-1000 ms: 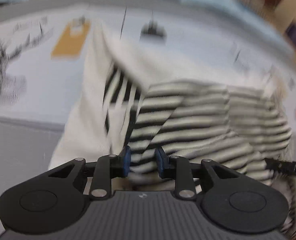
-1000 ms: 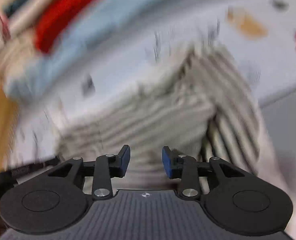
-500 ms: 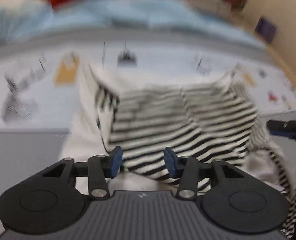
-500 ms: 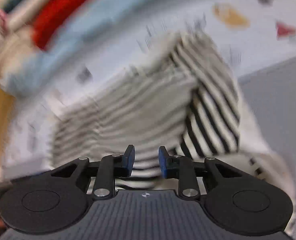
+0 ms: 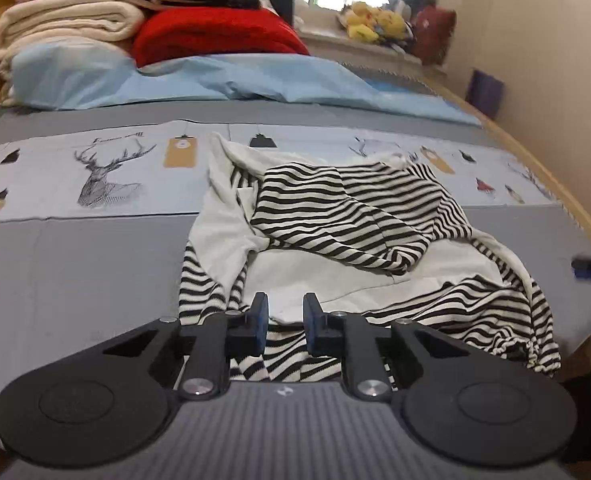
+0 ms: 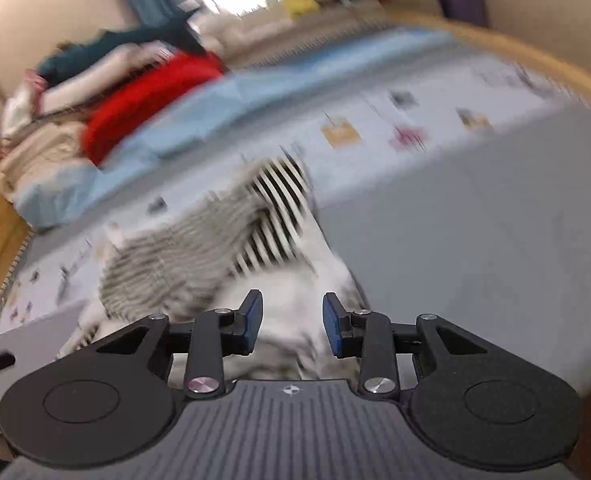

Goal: Fold small clothes
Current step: 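Grasp the striped hem with both tools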

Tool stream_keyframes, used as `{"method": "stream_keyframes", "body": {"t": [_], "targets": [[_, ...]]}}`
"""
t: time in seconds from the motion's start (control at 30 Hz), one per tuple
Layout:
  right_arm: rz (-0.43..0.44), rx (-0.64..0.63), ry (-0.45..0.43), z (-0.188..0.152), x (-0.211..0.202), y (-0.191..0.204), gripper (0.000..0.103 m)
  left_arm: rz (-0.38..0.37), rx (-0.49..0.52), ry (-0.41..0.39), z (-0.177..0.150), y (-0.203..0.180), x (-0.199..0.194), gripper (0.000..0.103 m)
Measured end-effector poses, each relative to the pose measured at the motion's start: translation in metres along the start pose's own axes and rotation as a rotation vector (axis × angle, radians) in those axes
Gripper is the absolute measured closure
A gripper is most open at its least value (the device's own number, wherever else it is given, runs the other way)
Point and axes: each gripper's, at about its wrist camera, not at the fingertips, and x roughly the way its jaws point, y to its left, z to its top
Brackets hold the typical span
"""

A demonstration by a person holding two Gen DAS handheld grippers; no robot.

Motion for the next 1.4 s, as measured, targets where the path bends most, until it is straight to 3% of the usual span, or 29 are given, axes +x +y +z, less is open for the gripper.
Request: {"method": "stream_keyframes", "body": {"t": [0.07,0.17,0.23,0.33,0.37,0.47,0.6,0.97,1.0,1.03,1.1,1.13,1.17,1.23,1.3,1.4], "targets": [[0.03,0.044,0.038,-0.014,-0.003,-0.01,0.067,-0.006,-0.027,0.06,-0.006,0.004,0.007,0.083],[-0.01,0.014,0.078,-0.025,0.006,-0.007,0.067,0.036,-0.085,0.098,-0.006,0.016,0.015,0.079],[-0.031,-0.009,0.1,-0.029,0.013,-0.003,0.067,0.01,-0.19,0.134,-0.007,0.031,0.023,0.059],[-0.039,0.015,0.157,-0.034,0.025,-0.008,0.062,0.024,-0.353,0.232,-0.013,0.054,0.04,0.041],[-0.048,0.027,0.178,-0.037,0.031,-0.01,0.057,0.023,-0.406,0.27,-0.018,0.063,0.046,0.04],[-0.065,0.035,0.234,-0.042,0.046,-0.012,0.054,0.014,-0.53,0.341,-0.032,0.081,0.059,0.04],[-0.085,0.031,0.291,-0.048,0.06,-0.017,0.054,0.004,-0.593,0.377,-0.038,0.088,0.07,0.038],[-0.162,-0.021,0.353,-0.061,0.082,-0.012,0.054,0.05,-0.558,0.478,-0.053,0.075,0.095,0.039],[-0.164,-0.017,0.352,-0.061,0.081,-0.013,0.054,0.05,-0.547,0.473,-0.053,0.074,0.095,0.046],[-0.166,-0.011,0.351,-0.06,0.08,-0.014,0.054,0.042,-0.537,0.47,-0.053,0.073,0.095,0.068],[-0.172,-0.004,0.345,-0.059,0.078,-0.017,0.054,0.01,-0.514,0.46,-0.051,0.07,0.094,0.092],[-0.174,-0.004,0.346,-0.059,0.078,-0.018,0.055,0.007,-0.497,0.447,-0.049,0.067,0.092,0.094],[-0.172,-0.003,0.347,-0.059,0.077,-0.018,0.059,0.006,-0.478,0.433,-0.047,0.064,0.089,0.095],[-0.152,-0.006,0.349,-0.06,0.076,-0.018,0.091,0.001,-0.459,0.413,-0.046,0.06,0.084,0.094],[-0.139,0.002,0.332,-0.058,0.072,-0.017,0.092,0.004,-0.473,0.408,-0.047,0.061,0.081,0.092],[-0.122,0.056,0.305,-0.053,0.066,-0.022,0.092,0.031,-0.513,0.434,-0.05,0.067,0.083,0.072]]}}
